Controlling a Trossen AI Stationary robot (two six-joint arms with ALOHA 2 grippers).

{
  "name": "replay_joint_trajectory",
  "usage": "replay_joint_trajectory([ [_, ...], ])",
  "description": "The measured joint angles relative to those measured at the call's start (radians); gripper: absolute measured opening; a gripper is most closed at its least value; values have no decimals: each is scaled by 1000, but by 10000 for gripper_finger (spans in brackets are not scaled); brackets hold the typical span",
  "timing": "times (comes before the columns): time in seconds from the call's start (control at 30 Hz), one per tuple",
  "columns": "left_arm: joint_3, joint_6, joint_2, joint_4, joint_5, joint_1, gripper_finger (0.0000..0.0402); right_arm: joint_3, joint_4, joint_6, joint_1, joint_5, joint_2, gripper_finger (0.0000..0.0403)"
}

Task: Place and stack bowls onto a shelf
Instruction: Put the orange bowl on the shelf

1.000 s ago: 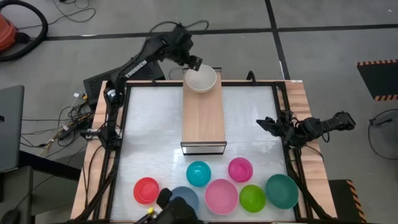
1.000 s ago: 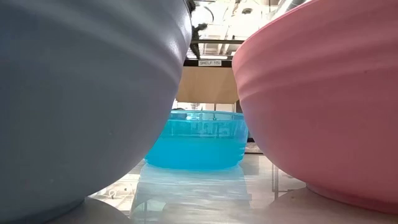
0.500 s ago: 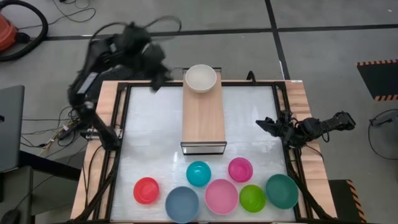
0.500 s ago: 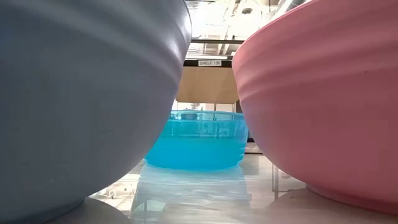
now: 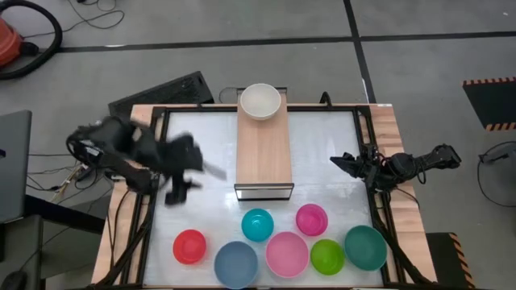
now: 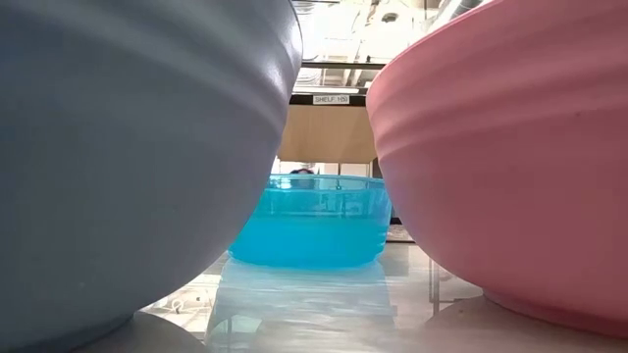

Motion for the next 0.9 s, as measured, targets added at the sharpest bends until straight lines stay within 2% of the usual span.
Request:
replay_joint_trajectory([
  [0.13,-179,-42,-2,69,27,-103,192,0,0,18,0,0,0,209],
  [0.27,-365,-89,-1,125,102,-167,192,0,-1,25,0,0,0,209],
  [0.47,-626,-106,-7,315,185,-256,192,0,-1,27,0,0,0,209],
  [0.63,-808,-185,-16,475,200,-296,192,0,-1,27,0,0,0,209],
  [0.9,-1079,-266,-63,741,164,-315,192,0,-1,27,0,0,0,209],
])
